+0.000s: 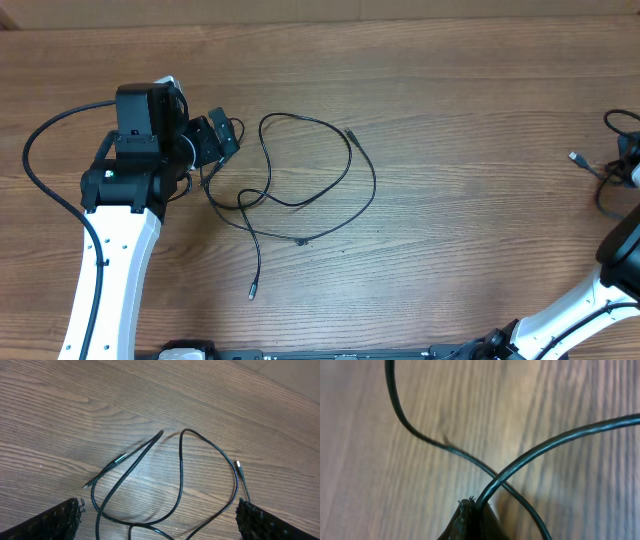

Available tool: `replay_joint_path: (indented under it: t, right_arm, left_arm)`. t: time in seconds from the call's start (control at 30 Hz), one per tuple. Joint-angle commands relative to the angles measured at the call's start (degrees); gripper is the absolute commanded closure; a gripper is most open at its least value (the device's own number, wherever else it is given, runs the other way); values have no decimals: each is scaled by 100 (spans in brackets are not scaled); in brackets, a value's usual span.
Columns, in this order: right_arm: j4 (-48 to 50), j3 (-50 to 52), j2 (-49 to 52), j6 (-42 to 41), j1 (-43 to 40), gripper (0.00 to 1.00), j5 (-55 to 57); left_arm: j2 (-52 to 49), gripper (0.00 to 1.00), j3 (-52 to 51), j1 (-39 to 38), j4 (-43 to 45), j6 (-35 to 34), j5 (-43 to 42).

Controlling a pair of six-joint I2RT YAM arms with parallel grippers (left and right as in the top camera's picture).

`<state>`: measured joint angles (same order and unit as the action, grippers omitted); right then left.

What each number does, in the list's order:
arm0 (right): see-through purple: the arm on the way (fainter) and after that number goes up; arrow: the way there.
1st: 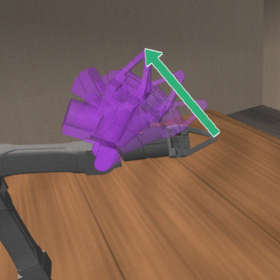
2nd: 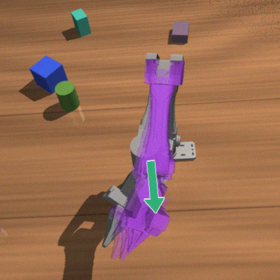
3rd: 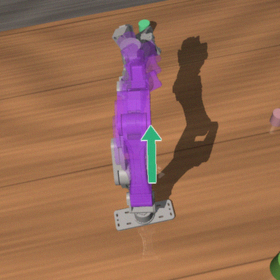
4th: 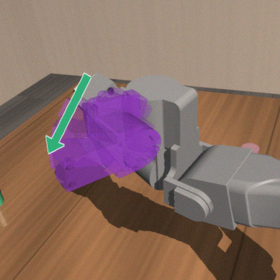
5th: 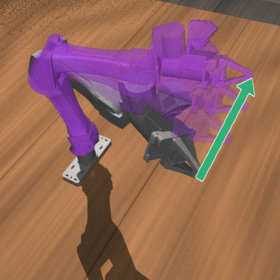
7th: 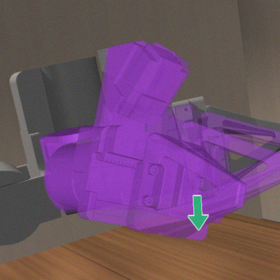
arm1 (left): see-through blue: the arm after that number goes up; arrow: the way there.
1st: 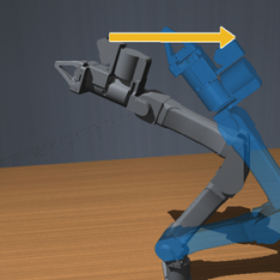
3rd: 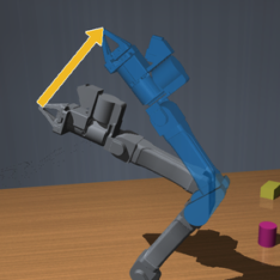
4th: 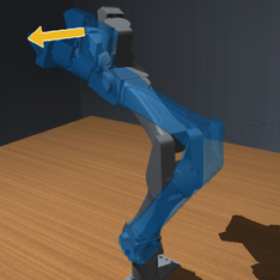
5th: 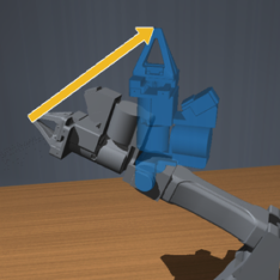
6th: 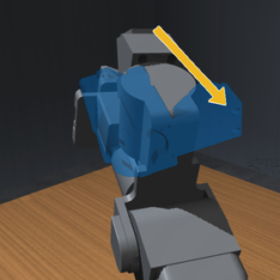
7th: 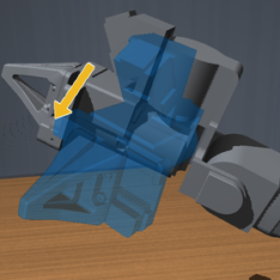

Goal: Untangle cables

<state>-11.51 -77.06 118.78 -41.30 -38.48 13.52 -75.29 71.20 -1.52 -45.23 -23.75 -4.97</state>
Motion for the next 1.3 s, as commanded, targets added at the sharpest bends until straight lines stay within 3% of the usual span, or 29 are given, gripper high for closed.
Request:
replay_joint_path:
  t: [0.0,0.1,0.13,0.27,0.47,0.73,1.03,1.27]
  right_arm:
    - [133,11,66,262,15,96,142]
    - [59,11,66,262,15,96,142]
    - [-2,11,66,262,15,91,142]
    - [-240,11,66,262,15,36,140]
    - [-601,11,37,627,15,5,-278]
    - [-1578,7,-754,732,22,3,-501]
    - [-2179,7,-2079,785,122,5,-2041]
    - [-2846,7,-2734,1222,1025,2,-1980]
  left_arm:
    - [-37,1,120,0,2,105,-59]
    - [-37,0,120,0,2,105,-57]
    - [-35,0,120,0,2,105,-57]
    - [-37,0,120,0,2,105,-59]
    - [-37,0,120,0,2,105,-59]
    - [-37,0,120,0,2,105,-59]
    - [-37,0,120,0,2,105,-59]
    - [-37,0,120,-2,2,105,-59]
